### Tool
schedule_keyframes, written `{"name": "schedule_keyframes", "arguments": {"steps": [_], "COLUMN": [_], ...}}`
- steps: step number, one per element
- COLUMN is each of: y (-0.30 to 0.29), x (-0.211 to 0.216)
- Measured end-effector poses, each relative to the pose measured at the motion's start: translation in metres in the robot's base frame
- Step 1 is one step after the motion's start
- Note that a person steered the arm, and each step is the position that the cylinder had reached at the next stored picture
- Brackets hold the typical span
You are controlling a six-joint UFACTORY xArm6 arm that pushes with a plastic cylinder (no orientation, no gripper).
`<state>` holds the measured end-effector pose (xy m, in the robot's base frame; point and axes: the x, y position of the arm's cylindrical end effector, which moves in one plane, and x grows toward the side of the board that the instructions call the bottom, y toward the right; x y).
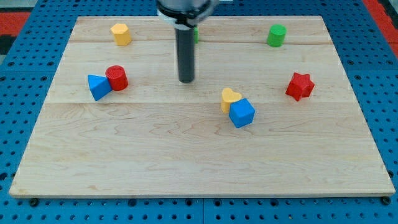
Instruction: Push the red circle towards the center of the board
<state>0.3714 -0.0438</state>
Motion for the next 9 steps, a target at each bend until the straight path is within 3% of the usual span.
{"name": "schedule_keyframes", "arguments": {"steps": [2, 5, 9], "y": [-0.161, -0.137, -0.096], "x": [-0.048, 0.013, 0.015]}}
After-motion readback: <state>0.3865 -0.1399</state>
